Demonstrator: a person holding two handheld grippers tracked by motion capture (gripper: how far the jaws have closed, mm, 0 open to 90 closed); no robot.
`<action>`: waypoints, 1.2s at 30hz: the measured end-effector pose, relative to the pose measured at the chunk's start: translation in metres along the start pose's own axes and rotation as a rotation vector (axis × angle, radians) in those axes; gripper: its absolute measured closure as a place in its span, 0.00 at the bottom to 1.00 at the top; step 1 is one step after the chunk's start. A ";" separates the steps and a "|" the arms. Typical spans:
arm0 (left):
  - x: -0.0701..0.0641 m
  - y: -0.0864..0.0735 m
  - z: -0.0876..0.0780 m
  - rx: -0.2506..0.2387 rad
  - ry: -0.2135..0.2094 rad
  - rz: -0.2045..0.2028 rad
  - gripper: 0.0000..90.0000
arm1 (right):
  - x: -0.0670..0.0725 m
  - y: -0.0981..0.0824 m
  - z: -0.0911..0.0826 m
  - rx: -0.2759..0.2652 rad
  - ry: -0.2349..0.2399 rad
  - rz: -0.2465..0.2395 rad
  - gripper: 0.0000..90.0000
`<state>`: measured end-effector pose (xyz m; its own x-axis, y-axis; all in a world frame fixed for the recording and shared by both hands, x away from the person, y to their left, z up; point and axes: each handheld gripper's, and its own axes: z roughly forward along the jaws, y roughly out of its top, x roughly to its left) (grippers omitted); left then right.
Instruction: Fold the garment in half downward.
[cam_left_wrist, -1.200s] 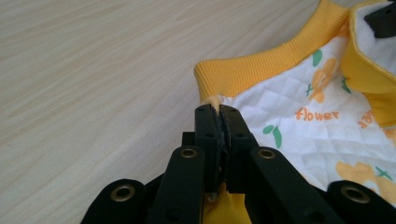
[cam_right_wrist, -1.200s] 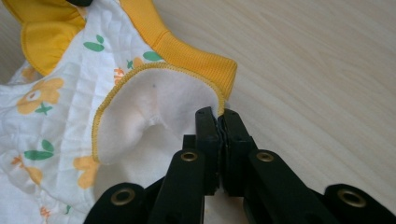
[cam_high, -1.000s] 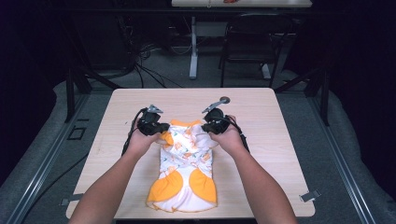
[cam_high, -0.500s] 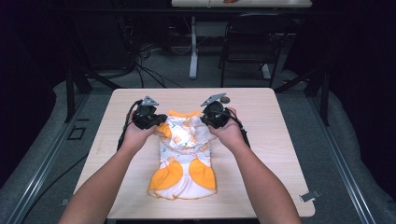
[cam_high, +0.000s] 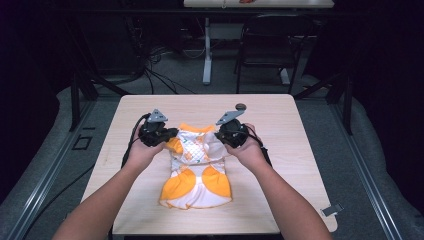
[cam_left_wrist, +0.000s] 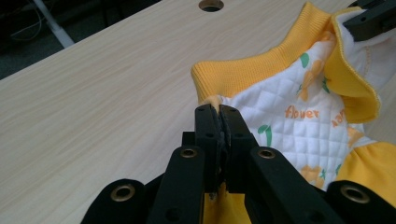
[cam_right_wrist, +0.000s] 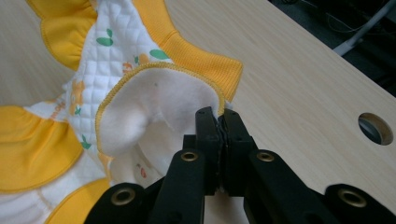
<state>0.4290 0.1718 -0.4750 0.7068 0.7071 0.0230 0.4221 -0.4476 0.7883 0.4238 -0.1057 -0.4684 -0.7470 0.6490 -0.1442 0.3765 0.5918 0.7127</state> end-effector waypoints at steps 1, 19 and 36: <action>-0.001 -0.002 -0.001 0.000 -0.006 -0.002 0.97 | 0.001 -0.001 -0.001 0.001 0.001 -0.005 0.97; -0.015 -0.028 -0.009 0.007 -0.064 0.006 0.97 | 0.020 -0.018 -0.004 0.029 0.042 -0.042 0.97; -0.029 -0.053 -0.009 0.027 -0.122 0.013 0.97 | 0.037 -0.046 -0.006 0.035 0.093 -0.030 0.97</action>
<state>0.3808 0.1794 -0.5115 0.7753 0.6301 -0.0435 0.4267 -0.4718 0.7716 0.3757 -0.1116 -0.5029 -0.8052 0.5845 -0.0997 0.3710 0.6278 0.6843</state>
